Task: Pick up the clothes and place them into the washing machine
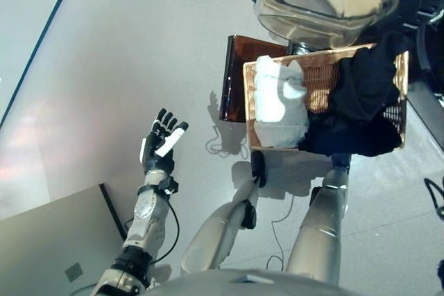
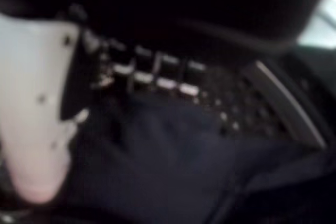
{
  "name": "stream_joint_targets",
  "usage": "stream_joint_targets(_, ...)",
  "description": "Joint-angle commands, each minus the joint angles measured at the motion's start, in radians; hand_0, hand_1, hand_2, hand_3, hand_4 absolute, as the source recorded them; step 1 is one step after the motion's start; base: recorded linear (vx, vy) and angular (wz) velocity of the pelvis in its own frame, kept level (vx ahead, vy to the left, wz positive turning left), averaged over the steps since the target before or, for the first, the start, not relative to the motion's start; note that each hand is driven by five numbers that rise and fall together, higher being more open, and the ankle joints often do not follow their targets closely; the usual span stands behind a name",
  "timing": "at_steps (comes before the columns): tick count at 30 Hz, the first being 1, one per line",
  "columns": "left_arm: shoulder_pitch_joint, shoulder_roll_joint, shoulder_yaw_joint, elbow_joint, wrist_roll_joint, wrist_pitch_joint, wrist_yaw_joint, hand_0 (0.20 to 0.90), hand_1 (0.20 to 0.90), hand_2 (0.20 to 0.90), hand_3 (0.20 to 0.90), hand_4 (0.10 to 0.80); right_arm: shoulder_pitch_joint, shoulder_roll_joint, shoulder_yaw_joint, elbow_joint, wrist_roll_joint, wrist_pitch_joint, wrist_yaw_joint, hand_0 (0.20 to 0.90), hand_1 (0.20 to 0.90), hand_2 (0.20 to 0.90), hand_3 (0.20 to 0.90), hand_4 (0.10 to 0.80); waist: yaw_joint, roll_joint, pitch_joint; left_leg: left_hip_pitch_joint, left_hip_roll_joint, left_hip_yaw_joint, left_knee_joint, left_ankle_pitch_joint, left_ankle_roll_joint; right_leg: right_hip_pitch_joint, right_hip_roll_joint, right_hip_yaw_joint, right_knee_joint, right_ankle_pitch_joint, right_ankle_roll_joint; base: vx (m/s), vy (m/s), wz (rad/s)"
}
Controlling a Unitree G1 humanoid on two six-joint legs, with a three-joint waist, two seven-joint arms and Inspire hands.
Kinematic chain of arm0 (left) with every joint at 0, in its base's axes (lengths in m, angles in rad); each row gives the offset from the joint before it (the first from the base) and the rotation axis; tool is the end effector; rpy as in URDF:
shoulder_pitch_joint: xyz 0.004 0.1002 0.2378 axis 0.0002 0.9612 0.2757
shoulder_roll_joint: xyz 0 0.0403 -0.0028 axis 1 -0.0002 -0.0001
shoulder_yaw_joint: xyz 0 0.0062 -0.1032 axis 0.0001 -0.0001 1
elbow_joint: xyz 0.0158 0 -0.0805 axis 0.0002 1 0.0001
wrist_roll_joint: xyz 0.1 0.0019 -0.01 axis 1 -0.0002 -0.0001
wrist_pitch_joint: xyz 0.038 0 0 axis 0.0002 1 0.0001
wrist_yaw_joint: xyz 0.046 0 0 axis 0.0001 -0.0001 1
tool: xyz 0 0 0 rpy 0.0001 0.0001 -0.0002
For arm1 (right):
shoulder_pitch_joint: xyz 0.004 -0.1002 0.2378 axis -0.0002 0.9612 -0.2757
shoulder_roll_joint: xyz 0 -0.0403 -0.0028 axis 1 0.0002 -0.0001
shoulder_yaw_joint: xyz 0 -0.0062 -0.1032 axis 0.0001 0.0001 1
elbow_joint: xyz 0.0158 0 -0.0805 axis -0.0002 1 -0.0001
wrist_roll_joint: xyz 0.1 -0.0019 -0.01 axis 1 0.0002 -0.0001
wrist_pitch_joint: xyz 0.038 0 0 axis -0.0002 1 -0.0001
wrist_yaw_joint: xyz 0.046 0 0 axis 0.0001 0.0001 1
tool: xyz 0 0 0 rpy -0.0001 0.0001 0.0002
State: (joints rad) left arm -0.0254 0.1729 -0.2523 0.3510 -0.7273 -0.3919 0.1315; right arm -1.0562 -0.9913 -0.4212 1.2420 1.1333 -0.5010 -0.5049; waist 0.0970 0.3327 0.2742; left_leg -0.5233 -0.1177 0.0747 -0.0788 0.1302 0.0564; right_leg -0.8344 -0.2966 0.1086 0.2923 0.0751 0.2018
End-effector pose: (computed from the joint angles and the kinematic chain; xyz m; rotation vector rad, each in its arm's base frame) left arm 0.1942 0.1542 -0.0043 -0.5002 0.0550 0.1407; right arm 0.2449 -0.4183 0.2560 0.9859 -0.7945 -1.3155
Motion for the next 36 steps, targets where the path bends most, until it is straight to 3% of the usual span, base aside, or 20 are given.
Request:
stream_joint_targets(1,0.027,0.043,0.065,-0.052,-0.013,-0.095,0.01,0.9,0.9,0.9,0.9,0.8,0.078,-0.027,0.109,-0.082,-0.095,-0.038,0.011,0.9,0.9,0.9,0.9,0.8,0.018,0.017,-0.055,0.025,0.046,-0.026,-0.008,-0.04,-0.166,0.068,0.02,-0.034,0.018,-0.026,-0.045,0.0,0.0,0.0)
stream_joint_targets(10,0.021,0.051,0.07,0.004,0.006,-0.091,0.004,0.9,0.9,0.9,0.9,0.8,0.172,0.149,0.198,0.032,-0.278,0.123,0.042,0.9,0.9,0.9,0.9,0.8,0.022,-0.02,-0.055,0.107,0.04,-0.026,-0.008,-0.048,-0.154,0.191,0.001,-0.058,-0.03,-0.006,-0.041,-0.021,0.03,-0.02)
stream_joint_targets(16,0.011,0.056,0.103,0.046,0.01,-0.091,0.006,0.9,0.9,0.9,0.9,0.8,0.235,0.248,0.226,0.038,-0.372,0.165,0.046,0.9,0.9,0.9,0.9,0.8,0.019,-0.046,-0.059,0.15,0.042,-0.027,-0.008,-0.049,-0.147,0.268,-0.003,-0.068,-0.083,0.024,-0.038,-0.004,0.015,-0.08)
stream_joint_targets(19,0.003,0.063,0.152,0.073,0.04,-0.096,0.018,0.9,0.9,0.9,0.9,0.8,0.322,0.346,0.295,0.001,-0.523,0.202,0.074,0.9,0.9,0.9,0.9,0.8,0.018,-0.082,-0.061,0.205,0.042,-0.023,-0.008,-0.06,-0.134,0.344,-0.017,-0.084,-0.123,0.041,-0.03,0.007,0.012,-0.1)
stream_joint_targets(22,0.004,0.066,0.166,0.08,0.043,-0.097,0.018,0.9,0.9,0.9,0.9,0.8,0.348,0.366,0.312,-0.019,-0.561,0.207,0.076,0.9,0.9,0.9,0.9,0.8,0.016,-0.092,-0.058,0.217,0.045,-0.024,-0.008,-0.063,-0.133,0.368,-0.016,-0.092,-0.141,0.043,-0.03,0.011,-0.019,-0.03)
stream_joint_targets(25,0.028,0.068,0.21,0.054,0.067,-0.098,0.013,0.9,0.9,0.9,0.9,0.8,0.447,0.435,0.362,-0.125,-0.679,0.209,0.088,0.9,0.9,0.9,0.9,0.8,0.007,-0.128,-0.059,0.234,0.056,-0.029,-0.008,-0.063,-0.131,0.407,-0.002,-0.106,-0.169,0.05,-0.034,0.015,-0.057,-0.03)
stream_joint_targets(33,0.067,0.055,0.302,0.055,0.093,-0.094,0.003,0.9,0.9,0.9,0.9,0.8,0.61,0.496,0.495,-0.308,-1.028,0.271,0.092,0.9,0.9,0.9,0.9,0.8,-0.004,-0.202,-0.071,0.272,0.091,-0.053,-0.008,-0.062,-0.135,0.477,0.029,-0.15,-0.203,0.046,-0.039,0.032,-0.074,0.07)
stream_joint_targets(36,0.068,0.058,0.309,0.032,0.1,-0.092,0.001,0.9,0.9,0.9,0.9,0.8,0.598,0.488,0.531,-0.268,-1.118,0.308,0.09,0.9,0.9,0.9,0.9,0.8,0.002,-0.214,-0.072,0.265,0.095,-0.067,-0.008,-0.057,-0.138,0.48,0.032,-0.165,-0.204,0.044,-0.041,-0.007,-0.054,0.19)
